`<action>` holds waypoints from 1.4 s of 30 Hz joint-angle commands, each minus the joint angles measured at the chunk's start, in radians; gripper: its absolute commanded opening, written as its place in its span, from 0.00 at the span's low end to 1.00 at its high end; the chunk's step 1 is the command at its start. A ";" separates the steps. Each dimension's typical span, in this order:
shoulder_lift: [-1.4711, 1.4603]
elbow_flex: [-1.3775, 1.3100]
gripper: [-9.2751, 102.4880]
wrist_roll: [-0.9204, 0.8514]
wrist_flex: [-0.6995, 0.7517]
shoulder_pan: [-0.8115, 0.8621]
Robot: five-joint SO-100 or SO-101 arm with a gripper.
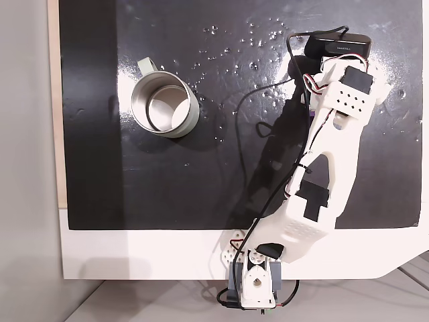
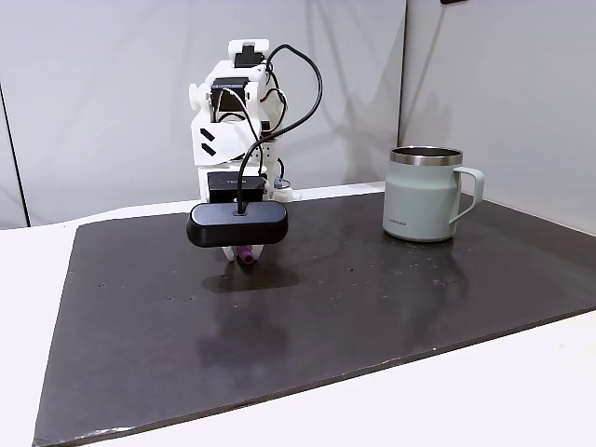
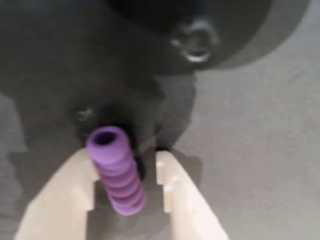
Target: Grasp a pengrip and put it in the cup.
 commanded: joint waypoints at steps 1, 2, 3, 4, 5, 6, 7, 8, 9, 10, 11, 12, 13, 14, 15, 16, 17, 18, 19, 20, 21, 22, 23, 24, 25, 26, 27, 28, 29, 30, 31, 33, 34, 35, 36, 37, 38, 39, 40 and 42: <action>0.044 0.005 0.08 0.011 -0.025 0.006; 0.052 0.015 0.08 0.015 -0.035 0.006; 0.058 0.026 0.08 0.021 -0.046 0.006; 0.060 0.026 0.08 0.032 -0.046 0.006; 0.063 0.025 0.08 0.051 -0.046 0.003; 0.064 0.011 0.08 0.071 -0.032 -0.002; 0.063 -0.020 0.08 0.097 0.002 -0.006; 0.058 -0.063 0.08 0.135 0.035 -0.017; 0.049 -0.112 0.08 0.175 0.071 -0.028; 0.043 -0.164 0.08 0.213 0.101 -0.041; 0.034 -0.218 0.08 0.247 0.135 -0.054; 0.028 -0.273 0.08 0.273 0.170 -0.067; 0.023 -0.322 0.08 0.296 0.202 -0.081; 0.021 -0.360 0.08 0.313 0.230 -0.097; 0.021 -0.400 0.08 0.330 0.259 -0.110; 0.021 -0.445 0.08 0.344 0.295 -0.124; 0.023 -0.489 0.08 0.359 0.328 -0.140; 0.023 -0.534 0.08 0.377 0.359 -0.156; 0.023 -0.578 0.08 0.393 0.393 -0.173; 0.028 -0.612 0.08 0.413 0.414 -0.190; 0.055 -0.611 0.08 0.425 0.414 -0.207; 0.084 -0.600 0.08 0.434 0.417 -0.225; 0.120 -0.581 0.08 0.446 0.417 -0.244; 0.158 -0.554 0.08 0.456 0.417 -0.264; 0.202 -0.523 0.08 0.465 0.417 -0.284; 0.244 -0.495 0.08 0.480 0.417 -0.307; 0.284 -0.471 0.08 0.503 0.417 -0.331; 0.318 -0.451 0.08 0.531 0.417 -0.356; 0.348 -0.437 0.08 0.571 0.417 -0.383; 0.371 -0.433 0.08 0.614 0.419 -0.411; 0.394 -0.426 0.08 0.657 0.419 -0.440; 0.433 -0.416 0.08 0.746 0.419 -0.500; 0.448 -0.413 0.08 0.785 0.419 -0.529; 0.459 -0.413 0.08 0.825 0.419 -0.558; 0.469 -0.408 0.08 0.861 0.419 -0.584; 0.474 -0.408 0.08 0.897 0.419 -0.609; 0.477 -0.408 0.08 0.930 0.419 -0.634; 0.479 -0.408 0.08 0.962 0.419 -0.655; 0.479 -0.413 0.08 0.999 0.417 -0.676; 0.474 -0.419 0.08 1.062 0.414 -0.716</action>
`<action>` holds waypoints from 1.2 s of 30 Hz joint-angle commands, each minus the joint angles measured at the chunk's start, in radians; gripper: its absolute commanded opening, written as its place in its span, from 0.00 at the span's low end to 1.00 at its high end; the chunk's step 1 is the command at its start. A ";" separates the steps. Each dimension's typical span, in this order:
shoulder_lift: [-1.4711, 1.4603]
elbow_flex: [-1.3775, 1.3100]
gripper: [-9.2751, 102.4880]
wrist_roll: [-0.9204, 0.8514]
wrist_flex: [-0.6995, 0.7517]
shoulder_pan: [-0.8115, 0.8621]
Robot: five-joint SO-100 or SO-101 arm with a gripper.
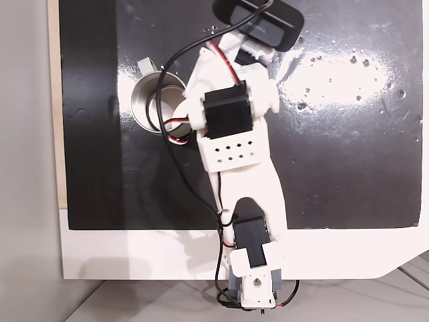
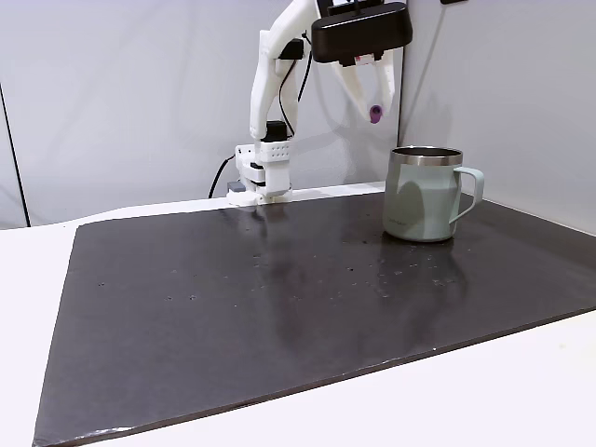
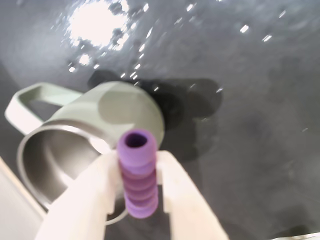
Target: Grasp a pengrip and put it in the cup.
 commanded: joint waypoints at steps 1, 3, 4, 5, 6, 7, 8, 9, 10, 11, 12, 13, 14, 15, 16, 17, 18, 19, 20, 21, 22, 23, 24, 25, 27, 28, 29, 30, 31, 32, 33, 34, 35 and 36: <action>0.055 -0.025 0.08 0.112 0.002 -0.066; 0.046 -0.028 0.08 0.166 0.005 -0.110; 0.041 -0.028 0.08 0.193 0.008 -0.135; 0.037 -0.028 0.08 0.221 0.009 -0.158; 0.032 -0.028 0.08 0.247 0.014 -0.181; 0.028 -0.029 0.08 0.275 0.014 -0.202; 0.025 -0.029 0.08 0.301 0.014 -0.222; 0.018 -0.032 0.08 0.327 0.014 -0.239; 0.006 -0.043 0.08 0.353 0.014 -0.253; -0.008 -0.055 0.08 0.373 0.017 -0.264; -0.026 -0.075 0.08 0.391 0.020 -0.273; -0.049 -0.101 0.08 0.410 0.026 -0.278; -0.078 -0.138 0.08 0.425 0.040 -0.279; -0.107 -0.179 0.08 0.440 0.052 -0.279; -0.129 -0.204 0.08 0.459 0.055 -0.275; -0.146 -0.221 0.08 0.468 0.055 -0.272; -0.158 -0.227 0.08 0.468 0.057 -0.270; -0.163 -0.227 0.08 0.469 0.058 -0.270; -0.167 -0.224 0.08 0.471 0.060 -0.270; -0.167 -0.219 0.09 0.471 0.060 -0.270; -0.167 -0.218 0.10 0.471 0.060 -0.270; -0.166 -0.218 0.15 0.471 0.061 -0.267; -0.163 -0.216 0.23 0.471 0.061 -0.265; -0.161 -0.215 0.30 0.468 0.061 -0.264; -0.160 -0.215 0.37 0.466 0.061 -0.261; -0.160 -0.215 0.38 0.463 0.061 -0.259; -0.160 -0.215 0.39 0.463 0.061 -0.258; -0.160 -0.215 0.40 0.462 0.061 -0.256; -0.160 -0.215 0.40 0.462 0.061 -0.253; -0.160 -0.213 0.40 0.462 0.063 -0.252; -0.160 -0.213 0.41 0.462 0.063 -0.249; -0.160 -0.213 0.41 0.462 0.063 -0.245; -0.160 -0.213 0.41 0.462 0.063 -0.244; -0.160 -0.213 0.41 0.460 0.063 -0.241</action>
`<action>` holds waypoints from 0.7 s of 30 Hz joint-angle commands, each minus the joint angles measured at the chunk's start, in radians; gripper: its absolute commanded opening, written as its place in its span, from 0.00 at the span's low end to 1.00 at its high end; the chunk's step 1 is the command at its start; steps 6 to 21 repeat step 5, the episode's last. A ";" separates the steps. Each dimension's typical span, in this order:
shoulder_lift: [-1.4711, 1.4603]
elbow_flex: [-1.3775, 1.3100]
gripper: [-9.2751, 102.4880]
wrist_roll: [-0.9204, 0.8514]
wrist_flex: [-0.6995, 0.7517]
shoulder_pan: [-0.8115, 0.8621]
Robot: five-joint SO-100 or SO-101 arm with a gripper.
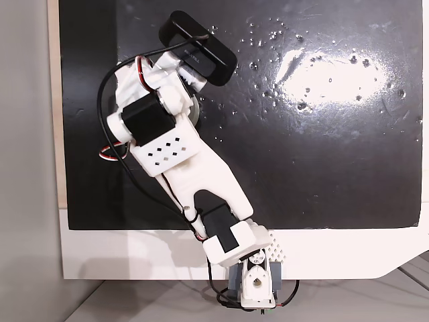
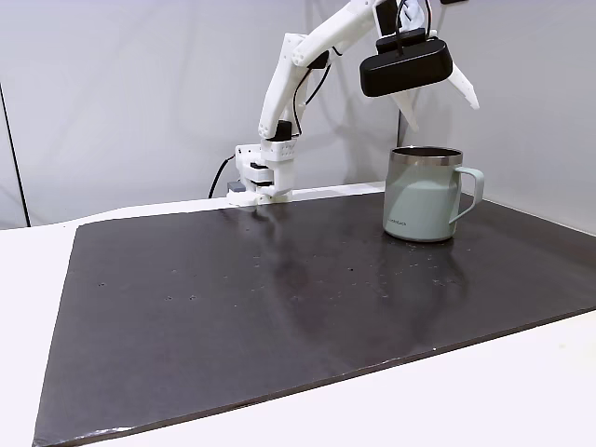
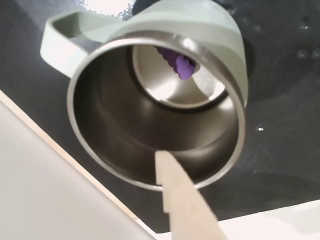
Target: Grasp a pengrip and put it in the cup.
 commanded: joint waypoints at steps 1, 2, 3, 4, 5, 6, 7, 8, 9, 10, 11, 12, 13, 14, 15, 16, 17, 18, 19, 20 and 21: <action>0.020 -0.051 0.41 -0.006 0.005 0.018; 0.020 -0.051 0.41 -0.009 0.005 0.020; 0.021 -0.051 0.41 -0.011 0.005 0.023; 0.021 -0.051 0.41 -0.014 0.005 0.025; 0.023 -0.051 0.41 -0.017 0.005 0.026; 0.023 -0.051 0.41 -0.017 0.005 0.026; 0.023 -0.051 0.41 -0.017 0.005 0.026; 0.023 -0.051 0.41 -0.017 0.005 0.026; 0.023 -0.051 0.41 -0.017 0.005 0.026; 0.023 -0.051 0.41 -0.017 0.005 0.026; 0.023 -0.051 0.41 -0.017 0.005 0.026; 0.023 -0.051 0.41 -0.017 0.005 0.026; 0.023 -0.051 0.41 -0.017 0.005 0.026; 0.023 -0.051 0.41 -0.017 0.005 0.026; 0.023 -0.051 0.41 -0.017 0.005 0.026; 0.023 -0.051 0.41 -0.017 0.005 0.026; 0.023 -0.051 0.41 -0.017 0.005 0.026; 0.023 -0.051 0.41 -0.017 0.005 0.026; 0.023 -0.051 0.41 -0.017 0.005 0.026; 0.023 -0.051 0.41 -0.017 0.005 0.026; 0.023 -0.051 0.41 -0.017 0.005 0.026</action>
